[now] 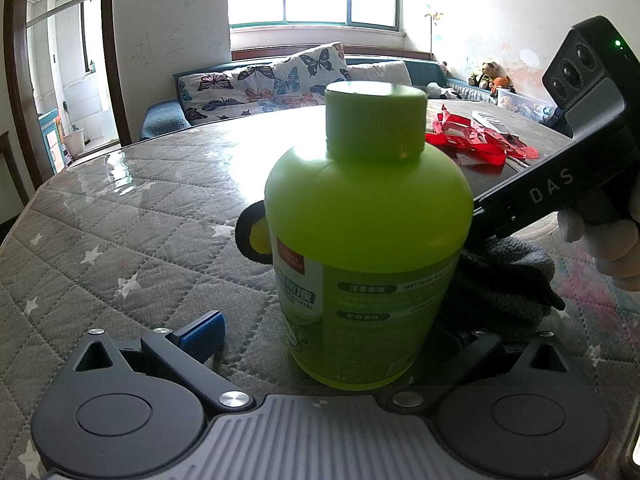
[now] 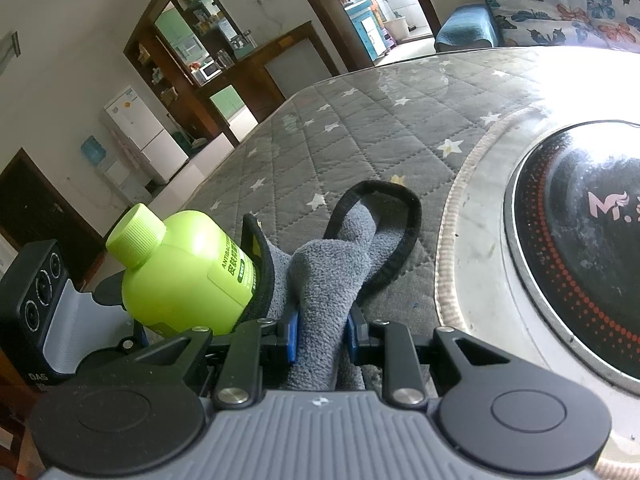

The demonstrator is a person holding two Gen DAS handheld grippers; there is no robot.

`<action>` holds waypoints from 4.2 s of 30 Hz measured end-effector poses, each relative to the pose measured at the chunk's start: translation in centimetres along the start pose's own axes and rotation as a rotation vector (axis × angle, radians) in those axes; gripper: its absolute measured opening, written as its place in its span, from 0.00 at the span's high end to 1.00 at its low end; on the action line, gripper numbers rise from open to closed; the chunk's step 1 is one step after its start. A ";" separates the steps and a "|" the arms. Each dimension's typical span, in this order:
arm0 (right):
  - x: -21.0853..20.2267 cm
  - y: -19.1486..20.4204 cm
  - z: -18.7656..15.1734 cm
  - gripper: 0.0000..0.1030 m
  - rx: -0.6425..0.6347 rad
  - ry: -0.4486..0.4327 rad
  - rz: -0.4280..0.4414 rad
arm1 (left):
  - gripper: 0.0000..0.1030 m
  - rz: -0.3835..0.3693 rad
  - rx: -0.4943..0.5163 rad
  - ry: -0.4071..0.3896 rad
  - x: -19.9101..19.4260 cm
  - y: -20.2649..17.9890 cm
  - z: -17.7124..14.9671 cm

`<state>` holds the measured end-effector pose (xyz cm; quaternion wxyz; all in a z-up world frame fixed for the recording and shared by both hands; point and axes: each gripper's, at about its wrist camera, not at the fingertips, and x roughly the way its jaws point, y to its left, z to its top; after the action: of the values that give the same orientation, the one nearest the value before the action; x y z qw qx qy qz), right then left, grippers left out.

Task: Clean container
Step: 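Rub the cloth slowly along the bottle side with the right tool, then wipe the cloth over the bottle shoulder with the right tool while left holds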

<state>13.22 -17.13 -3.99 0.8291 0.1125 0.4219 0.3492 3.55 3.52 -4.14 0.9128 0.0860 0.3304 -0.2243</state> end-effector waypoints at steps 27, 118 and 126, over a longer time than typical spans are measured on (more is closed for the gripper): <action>0.3 -0.5 -0.1 0.78 0.022 -0.006 0.022 | 0.00 0.000 0.000 0.000 0.0 0.0 0.0; 0.5 -1.1 1.4 0.78 0.125 -0.050 0.086 | 0.00 0.000 0.000 0.000 -0.2 -0.1 -0.1; 0.8 -1.6 0.5 0.78 0.129 -0.026 0.075 | 0.00 0.000 0.000 0.000 -0.2 -0.2 -0.1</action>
<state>14.67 -17.70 -4.96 0.8118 0.1862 0.4282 0.3506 3.26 3.51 -4.12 0.9128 0.0859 0.3305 -0.2241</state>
